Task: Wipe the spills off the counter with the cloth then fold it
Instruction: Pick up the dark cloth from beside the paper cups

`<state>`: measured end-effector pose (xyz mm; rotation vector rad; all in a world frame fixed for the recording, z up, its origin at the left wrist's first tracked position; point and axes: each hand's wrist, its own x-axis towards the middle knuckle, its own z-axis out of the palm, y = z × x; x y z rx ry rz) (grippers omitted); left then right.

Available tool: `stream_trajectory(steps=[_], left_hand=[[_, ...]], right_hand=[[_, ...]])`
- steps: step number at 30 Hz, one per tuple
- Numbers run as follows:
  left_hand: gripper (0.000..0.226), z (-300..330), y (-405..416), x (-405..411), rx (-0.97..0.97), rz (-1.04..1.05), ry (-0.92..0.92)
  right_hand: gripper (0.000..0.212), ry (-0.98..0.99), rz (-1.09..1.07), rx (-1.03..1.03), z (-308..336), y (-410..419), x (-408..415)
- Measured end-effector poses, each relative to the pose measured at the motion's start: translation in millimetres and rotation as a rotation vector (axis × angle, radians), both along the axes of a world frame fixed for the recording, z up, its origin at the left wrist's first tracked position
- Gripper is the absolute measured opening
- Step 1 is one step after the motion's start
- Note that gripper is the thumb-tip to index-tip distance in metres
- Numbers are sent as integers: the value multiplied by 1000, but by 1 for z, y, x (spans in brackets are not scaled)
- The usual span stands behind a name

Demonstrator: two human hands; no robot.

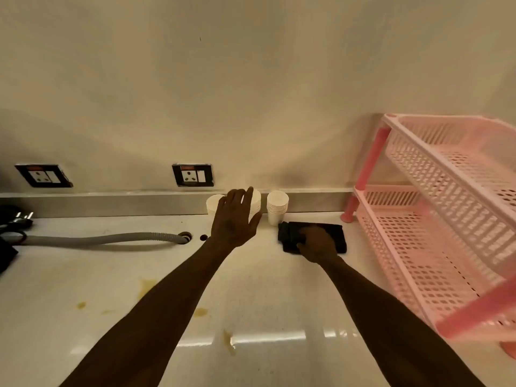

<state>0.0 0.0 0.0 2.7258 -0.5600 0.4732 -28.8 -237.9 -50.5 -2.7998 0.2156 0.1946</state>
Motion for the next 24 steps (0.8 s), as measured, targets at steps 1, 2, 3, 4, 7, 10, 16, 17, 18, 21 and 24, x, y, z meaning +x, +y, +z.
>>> stream_trajectory(steps=[1, 2, 3, 4, 7, 10, 16, 17, 18, 21, 24], left_hand=[[69, -5, 1, 0, -5, -2, 32], [69, -7, 1, -2, -22, 11, 57], [68, -14, 3, -3, -18, 18, 73], [68, -19, 5, -6, -2, 31, 93], [68, -34, 10, -6, 7, 39, 132], [68, -44, 13, -6, 21, 60, 164], [69, -55, 13, -2, -4, 48, 187], [69, -55, 12, -2, -10, 44, 195], [69, -54, 10, -2, -22, 39, 200], [70, -50, 1, -4, -87, 0, 230], [72, -41, -11, -7, -152, -58, 332]], right_hand=[[49, 24, -7, -12, -3, 0, 1], [49, 29, -22, -8, -6, -1, 1], [48, 47, -35, -12, -10, -2, 2], [47, 65, -42, -24, -13, -2, 1], [38, 47, -57, -40, -21, -3, 4], [36, 9, -63, -51, -28, -4, 9], [38, 2, -28, -104, -38, -12, 17], [34, -44, -40, -77, -38, -13, 19], [32, -101, -55, -41, -36, -14, 20], [25, -201, -60, 73, -21, -16, 23], [27, -236, 6, 79, -1, -20, 23]])
